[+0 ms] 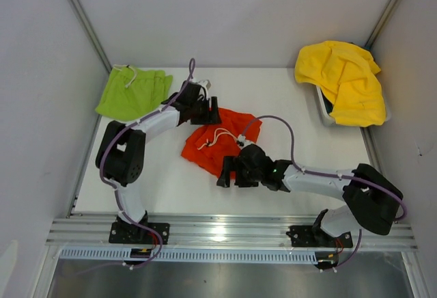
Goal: Fold and stack the shorts
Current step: Fold the shorts
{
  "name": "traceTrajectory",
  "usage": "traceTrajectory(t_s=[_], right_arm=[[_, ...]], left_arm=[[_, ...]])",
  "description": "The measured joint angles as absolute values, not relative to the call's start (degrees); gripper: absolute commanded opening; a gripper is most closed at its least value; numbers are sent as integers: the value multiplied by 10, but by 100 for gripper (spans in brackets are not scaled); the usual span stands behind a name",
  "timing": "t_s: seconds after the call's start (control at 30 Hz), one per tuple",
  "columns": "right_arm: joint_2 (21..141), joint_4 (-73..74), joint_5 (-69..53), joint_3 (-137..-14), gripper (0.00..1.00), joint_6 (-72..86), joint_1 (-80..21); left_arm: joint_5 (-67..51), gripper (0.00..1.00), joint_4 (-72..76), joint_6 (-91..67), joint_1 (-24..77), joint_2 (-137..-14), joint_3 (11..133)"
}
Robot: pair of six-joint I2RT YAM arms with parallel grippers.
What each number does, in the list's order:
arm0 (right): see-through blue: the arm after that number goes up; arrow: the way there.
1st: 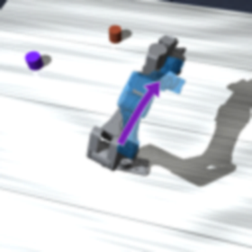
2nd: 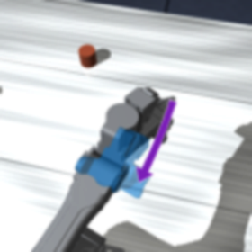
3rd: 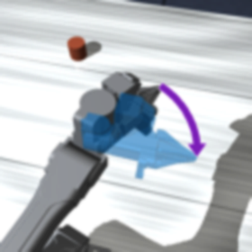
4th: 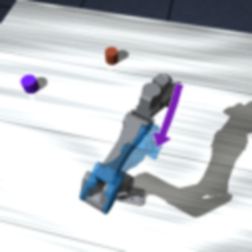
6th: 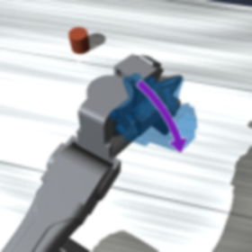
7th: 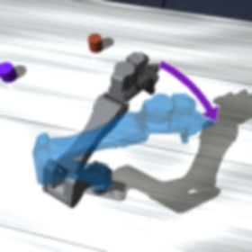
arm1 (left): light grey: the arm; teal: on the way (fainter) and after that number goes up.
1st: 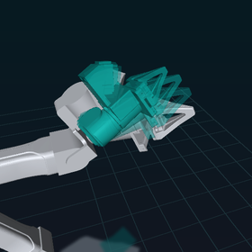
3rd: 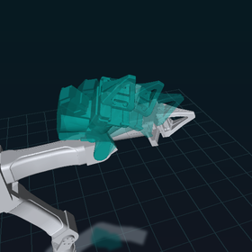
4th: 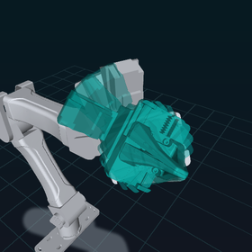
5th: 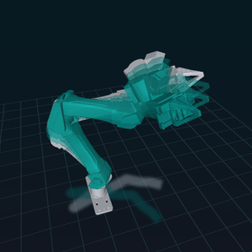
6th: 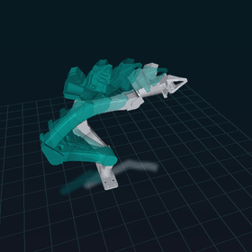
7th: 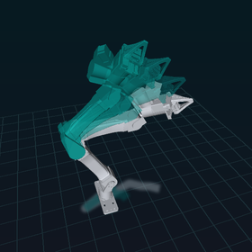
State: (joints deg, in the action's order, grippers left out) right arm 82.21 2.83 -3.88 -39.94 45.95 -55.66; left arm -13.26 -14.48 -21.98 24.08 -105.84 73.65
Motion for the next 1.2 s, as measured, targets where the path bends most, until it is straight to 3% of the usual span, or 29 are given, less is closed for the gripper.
traceTrajectory(t_s=[0.07,0.4,0.53,0.77,0.83,0.97,1.2], right_arm=[[801,51,-39,-400,99,452,-532],[756,144,-62,-465,92,372,-375],[772,156,-85,-512,83,333,-306],[897,156,-121,-628,85,276,-244],[932,157,-126,-658,80,264,-236],[990,143,-155,-695,55,247,-217],[1076,133,-194,-751,39,230,-197]], left_arm=[[-120,99,-172,-203,241,-1077,771],[-23,99,-231,-187,241,-1078,790],[-1,99,-215,-226,241,-1011,697],[3,99,-159,-325,258,-836,503],[0,99,-148,-353,263,-790,460],[-11,99,-116,-416,277,-715,392],[-18,99,-30,-524,344,-664,310]])
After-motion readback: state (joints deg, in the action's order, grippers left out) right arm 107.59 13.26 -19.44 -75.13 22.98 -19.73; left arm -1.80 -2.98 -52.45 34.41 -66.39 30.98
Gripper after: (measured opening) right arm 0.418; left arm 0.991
